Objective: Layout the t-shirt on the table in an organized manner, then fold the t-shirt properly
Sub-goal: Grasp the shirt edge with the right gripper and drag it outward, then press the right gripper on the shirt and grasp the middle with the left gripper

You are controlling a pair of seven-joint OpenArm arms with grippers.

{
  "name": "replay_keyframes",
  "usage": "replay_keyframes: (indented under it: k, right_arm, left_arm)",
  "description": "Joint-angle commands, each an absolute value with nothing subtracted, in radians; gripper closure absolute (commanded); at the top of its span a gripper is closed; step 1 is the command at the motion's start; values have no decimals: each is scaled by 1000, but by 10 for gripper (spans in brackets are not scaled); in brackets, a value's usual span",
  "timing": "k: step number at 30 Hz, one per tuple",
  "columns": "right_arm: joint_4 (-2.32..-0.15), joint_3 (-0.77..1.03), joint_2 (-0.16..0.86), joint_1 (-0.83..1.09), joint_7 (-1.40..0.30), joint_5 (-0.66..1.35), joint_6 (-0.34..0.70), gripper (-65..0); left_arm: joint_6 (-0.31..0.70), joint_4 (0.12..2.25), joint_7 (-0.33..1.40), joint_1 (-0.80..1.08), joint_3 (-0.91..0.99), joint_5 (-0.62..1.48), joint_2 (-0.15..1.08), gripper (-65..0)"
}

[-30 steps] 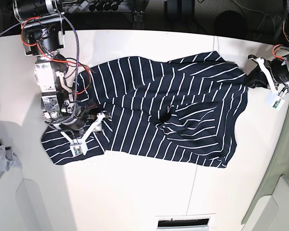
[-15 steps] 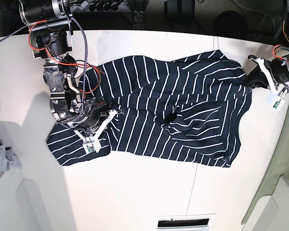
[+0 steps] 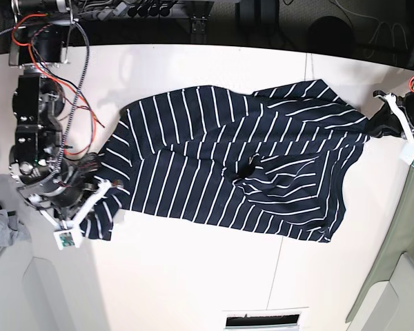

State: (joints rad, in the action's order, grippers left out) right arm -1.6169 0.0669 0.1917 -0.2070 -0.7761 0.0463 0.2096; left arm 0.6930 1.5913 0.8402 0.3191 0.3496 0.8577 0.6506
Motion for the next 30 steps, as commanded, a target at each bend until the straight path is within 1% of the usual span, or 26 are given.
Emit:
replay_keyframes:
  k: [1,5,8,12,16,20,21,22,23,24,25,26,27,30]
  right_arm:
    - [-1649,91,224,-194,-765,46,202,0]
    - [-1711,192,294,-52,-764,60,202,0]
    - [-1771,297,316,80,-764,121,207,0]
    - [-1833,440,316,229,-762,168,218,0]
    - [-1841,559,316,334,-741,208,237,0]
    - [-1840,603,316,395,-737,270,251,0]
    - [-1838,603,315,403,-738,276,251,0]
    - [-1835,602,315,411,-738,282,251,0]
    - [-1832,602,315,413,-738,286,250,-86]
    - [-1826,602,315,413,-738,286,248,-188]
    - [-1821,602,315,411,-736,289,241,-275]
    - [-1817,602,316,407,-736,294,233,-338]
    - [-1816,602,316,405,-730,297,228,-369]
    - [-1816,602,315,405,-663,297,216,-373]
  left_arm:
    - [698,1605,840,314,364,881,671,0]
    - [698,1605,888,334,364,943,671,0]
    - [698,1605,894,359,364,966,670,0]
    - [698,1605,937,366,364,970,671,0]
    - [698,1605,987,370,364,985,683,0]
    - [698,1605,1014,374,364,1061,725,0]
    - [698,1605,1023,374,364,1078,733,-35]
    - [698,1605,1033,374,364,1092,738,-100]
    - [698,1605,1044,374,364,1100,741,-163]
    - [698,1605,1048,374,364,1100,740,-216]
    - [698,1605,1048,375,364,1100,740,-255]
    - [698,1605,1048,375,364,1100,740,-274]
    - [698,1605,1048,375,364,1100,740,-276]
    - [698,1605,1048,375,364,1100,740,-276]
